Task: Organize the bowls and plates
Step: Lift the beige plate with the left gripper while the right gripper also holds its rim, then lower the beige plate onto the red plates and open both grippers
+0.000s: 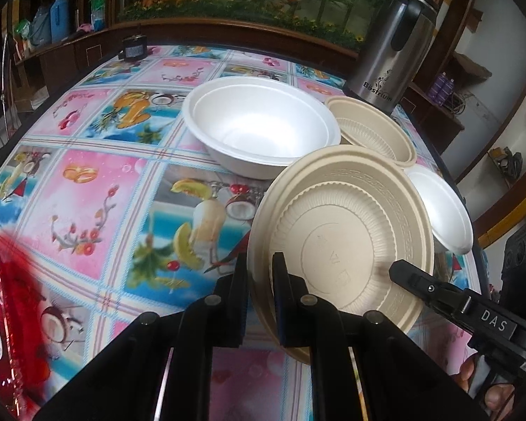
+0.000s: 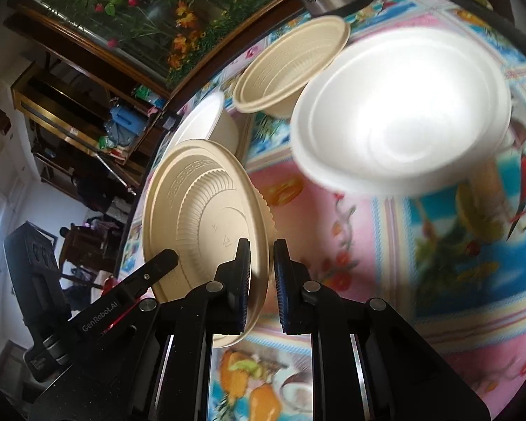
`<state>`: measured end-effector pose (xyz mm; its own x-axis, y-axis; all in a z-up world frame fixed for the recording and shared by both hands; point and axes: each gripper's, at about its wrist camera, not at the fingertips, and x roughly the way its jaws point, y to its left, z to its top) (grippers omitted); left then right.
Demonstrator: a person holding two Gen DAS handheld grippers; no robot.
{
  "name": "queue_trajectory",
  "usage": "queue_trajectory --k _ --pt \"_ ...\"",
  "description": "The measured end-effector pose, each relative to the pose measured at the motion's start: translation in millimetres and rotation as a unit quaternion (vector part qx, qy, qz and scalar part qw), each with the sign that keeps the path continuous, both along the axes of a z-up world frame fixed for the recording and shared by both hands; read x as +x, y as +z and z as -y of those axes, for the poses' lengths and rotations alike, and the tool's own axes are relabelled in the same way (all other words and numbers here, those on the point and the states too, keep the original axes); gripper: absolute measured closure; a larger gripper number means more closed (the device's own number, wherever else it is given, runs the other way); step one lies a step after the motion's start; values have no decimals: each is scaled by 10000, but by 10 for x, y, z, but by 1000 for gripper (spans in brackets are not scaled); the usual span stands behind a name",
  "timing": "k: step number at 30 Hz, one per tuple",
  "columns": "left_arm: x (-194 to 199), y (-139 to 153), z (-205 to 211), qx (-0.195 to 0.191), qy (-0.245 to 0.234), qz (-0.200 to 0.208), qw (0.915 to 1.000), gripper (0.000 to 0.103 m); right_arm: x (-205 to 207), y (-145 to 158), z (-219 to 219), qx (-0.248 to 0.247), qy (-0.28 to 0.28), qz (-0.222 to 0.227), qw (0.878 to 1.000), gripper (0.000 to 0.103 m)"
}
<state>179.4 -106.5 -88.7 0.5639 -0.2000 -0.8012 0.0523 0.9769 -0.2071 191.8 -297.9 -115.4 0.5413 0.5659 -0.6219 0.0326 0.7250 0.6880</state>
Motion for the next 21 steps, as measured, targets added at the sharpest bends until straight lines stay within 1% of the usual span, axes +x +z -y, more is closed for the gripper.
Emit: queue_trajectory --k 3,6,11,14,21 --pt "-109 51 -90 122 31 65 9999 92 -50 53 -109 -84 36 18 10000 91" --pt "-220 93 -233 111 40 109 9999 92 -173 108 -280 -179 99 43 9998 91" --pt "-454 160 -456 103 24 197 9998 92 -407 139 -494 -69 167 -57 9998 91" --pt "-604 190 -591 83 77 218 9997 92 -513 224 -638 -120 217 -27 9997 91" --pt "-945 300 -1011 -46 298 357 9989 92 -710 512 -1074 -311 548 58 9980 91"
